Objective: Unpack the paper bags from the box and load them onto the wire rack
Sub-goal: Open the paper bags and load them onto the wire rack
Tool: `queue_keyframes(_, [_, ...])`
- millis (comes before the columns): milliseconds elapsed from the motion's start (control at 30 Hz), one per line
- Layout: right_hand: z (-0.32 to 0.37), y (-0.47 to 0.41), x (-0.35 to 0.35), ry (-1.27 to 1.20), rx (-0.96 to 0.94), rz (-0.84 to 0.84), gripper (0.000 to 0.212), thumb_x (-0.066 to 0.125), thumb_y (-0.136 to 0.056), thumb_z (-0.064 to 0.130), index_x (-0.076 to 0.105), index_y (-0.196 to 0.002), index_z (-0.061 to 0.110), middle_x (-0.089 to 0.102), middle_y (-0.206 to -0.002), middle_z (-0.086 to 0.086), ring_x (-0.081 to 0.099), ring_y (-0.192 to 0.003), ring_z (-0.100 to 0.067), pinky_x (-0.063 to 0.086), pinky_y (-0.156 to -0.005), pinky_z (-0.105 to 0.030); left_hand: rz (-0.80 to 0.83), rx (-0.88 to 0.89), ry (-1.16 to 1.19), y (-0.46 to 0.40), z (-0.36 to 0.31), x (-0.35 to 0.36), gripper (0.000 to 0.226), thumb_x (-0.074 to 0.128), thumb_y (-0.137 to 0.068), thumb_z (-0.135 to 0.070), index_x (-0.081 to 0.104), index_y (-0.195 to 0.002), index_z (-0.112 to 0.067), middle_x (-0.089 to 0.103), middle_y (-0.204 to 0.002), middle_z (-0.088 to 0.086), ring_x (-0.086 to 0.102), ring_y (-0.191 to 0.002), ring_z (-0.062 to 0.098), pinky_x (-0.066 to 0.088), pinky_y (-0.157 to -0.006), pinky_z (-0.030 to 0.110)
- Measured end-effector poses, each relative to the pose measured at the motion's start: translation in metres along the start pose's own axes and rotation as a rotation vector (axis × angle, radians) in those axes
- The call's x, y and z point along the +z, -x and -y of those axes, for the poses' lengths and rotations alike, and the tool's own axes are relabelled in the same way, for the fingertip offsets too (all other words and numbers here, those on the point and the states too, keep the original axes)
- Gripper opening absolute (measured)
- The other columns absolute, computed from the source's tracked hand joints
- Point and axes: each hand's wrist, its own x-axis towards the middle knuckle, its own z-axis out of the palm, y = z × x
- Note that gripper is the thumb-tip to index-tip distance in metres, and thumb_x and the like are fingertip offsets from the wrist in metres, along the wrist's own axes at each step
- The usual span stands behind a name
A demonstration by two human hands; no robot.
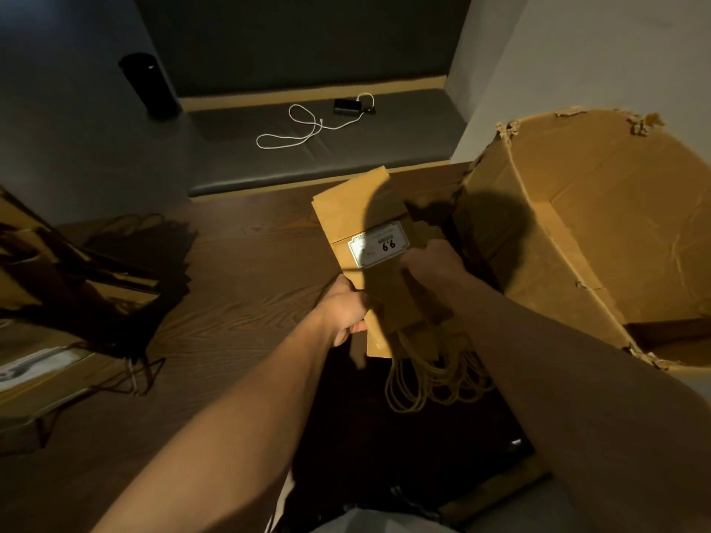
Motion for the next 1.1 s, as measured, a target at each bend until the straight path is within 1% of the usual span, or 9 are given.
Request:
queue_keyframes(200, [0.038,0.026,0.008,0.089,-0.155,0.223,0.027,0.054,-0.094,0.008,0.056,-0.118,0.021,0.061,-0.102,0.004,0.055,-0.083,-0.011,0.041,-0.061,-0.024,-0.100,-0.109,-0.149,0.013,-0.005,-0.035,0.037,0.065,-0.092,-0.020,0.048,-0.124,-0.011,0.055,-0.105,0.004,0.054,-0.087,0.016,0.054,-0.079,0.036])
queue_keyframes(300, [0.063,0.036,0.020,0.469,-0.300,0.252,0.048,0.049,-0.096,0.007,0.044,-0.142,0.019,0.053,-0.134,-0.005,0.055,-0.110,-0.024,0.047,-0.087,-0.031,-0.294,-0.056,-0.462,0.018,-0.008,-0.062,0.093,0.075,-0.084,-0.043,0.022,-0.152,-0.009,0.044,-0.143,0.013,0.048,-0.126,0.033,0.046,-0.101,0.047])
queue_keyframes(400, [0.089,0.049,0.045,0.907,-0.454,0.344,0.046,0.047,-0.094,0.006,0.048,-0.139,0.018,0.053,-0.135,-0.010,0.052,-0.119,-0.028,0.044,-0.089,-0.035,-0.588,0.325,-0.766,0.041,-0.018,-0.099,0.119,0.079,-0.081,-0.042,-0.009,-0.158,-0.017,-0.004,-0.166,0.009,-0.001,-0.152,0.035,0.012,-0.122,0.048])
queue_keyframes(500, [0.117,0.067,0.080,1.157,-0.655,0.377,0.038,0.056,-0.090,0.013,0.058,-0.127,0.020,0.062,-0.121,-0.007,0.059,-0.104,-0.023,0.051,-0.087,-0.035,-0.482,0.497,-1.216,0.057,-0.027,-0.130,0.079,0.066,-0.090,-0.036,0.022,-0.155,-0.028,0.018,-0.164,0.006,0.009,-0.152,0.030,0.011,-0.121,0.052])
queue_keyframes(633, [0.149,0.089,0.126,1.349,-0.963,0.100,0.039,0.056,-0.087,0.020,0.057,-0.125,0.030,0.057,-0.127,-0.004,0.048,-0.124,-0.027,0.029,-0.104,-0.049,-0.391,0.394,-0.919,0.078,-0.025,-0.172,0.010,0.057,-0.096,-0.021,0.063,-0.104,-0.025,0.071,-0.107,0.006,0.065,-0.103,0.025,0.052,-0.095,0.044])
queue_keyframes(767, [0.157,0.095,0.146,0.804,-0.995,-0.315,0.102,0.074,-0.076,0.049,0.009,-0.153,0.030,0.008,-0.160,-0.014,0.009,-0.146,-0.037,0.014,-0.113,-0.057,-0.456,0.484,-0.315,0.105,-0.023,-0.211,0.012,0.063,-0.097,-0.018,0.067,-0.109,-0.018,0.074,-0.104,0.000,0.070,-0.098,0.017,0.056,-0.091,0.038])
queue_keyframes(867, [0.158,0.089,0.163,0.026,-0.523,0.131,0.135,0.086,-0.051,0.063,0.007,-0.154,0.026,0.025,-0.158,-0.010,0.027,-0.143,-0.031,0.021,-0.116,-0.053,-0.378,0.575,-0.009,0.128,-0.022,-0.236,0.013,0.064,-0.096,-0.012,0.068,-0.107,-0.019,0.076,-0.101,0.001,0.072,-0.094,0.021,0.057,-0.082,0.036])
queue_keyframes(967, [0.151,0.087,0.180,-0.127,-0.237,0.596,0.079,0.091,-0.059,0.040,0.058,-0.127,0.020,0.067,-0.123,0.002,0.060,-0.117,-0.020,0.043,-0.103,-0.047,-0.342,0.633,0.138,0.145,-0.023,-0.258,0.018,0.066,-0.094,-0.011,0.067,-0.111,-0.016,0.075,-0.109,0.008,0.071,-0.102,0.026,0.056,-0.090,0.044])
queue_keyframes(1100, [0.149,0.088,0.201,-0.152,-0.255,0.667,0.037,0.076,-0.079,0.002,0.067,-0.114,0.008,0.073,-0.110,-0.006,0.067,-0.107,-0.024,0.050,-0.099,-0.046,-0.299,0.566,0.059,0.163,-0.016,-0.283,0.035,0.079,-0.079,-0.022,0.068,-0.112,-0.017,0.072,-0.117,0.007,0.067,-0.113,0.025,0.050,-0.104,0.046])
